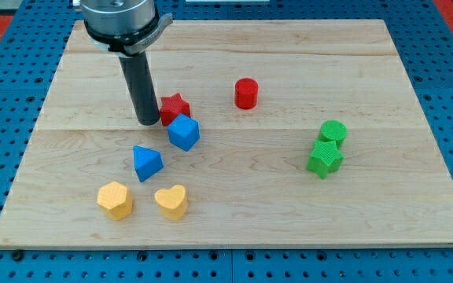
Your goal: Move the blue triangle to the left side slightly
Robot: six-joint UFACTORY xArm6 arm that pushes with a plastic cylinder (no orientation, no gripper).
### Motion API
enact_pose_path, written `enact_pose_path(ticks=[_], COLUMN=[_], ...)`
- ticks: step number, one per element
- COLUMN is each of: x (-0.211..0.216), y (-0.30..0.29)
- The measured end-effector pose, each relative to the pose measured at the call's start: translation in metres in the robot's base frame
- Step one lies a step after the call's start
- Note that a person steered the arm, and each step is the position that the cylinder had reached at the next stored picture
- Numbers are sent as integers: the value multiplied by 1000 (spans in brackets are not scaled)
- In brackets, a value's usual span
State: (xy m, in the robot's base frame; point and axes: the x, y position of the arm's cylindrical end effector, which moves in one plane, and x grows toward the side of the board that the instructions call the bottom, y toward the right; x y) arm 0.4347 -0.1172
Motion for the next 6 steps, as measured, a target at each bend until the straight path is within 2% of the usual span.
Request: enact_pose_path(ticks=[2, 3, 4, 5, 6], x=[-50, -43, 15, 40, 86], y=[96, 117, 146, 115, 37])
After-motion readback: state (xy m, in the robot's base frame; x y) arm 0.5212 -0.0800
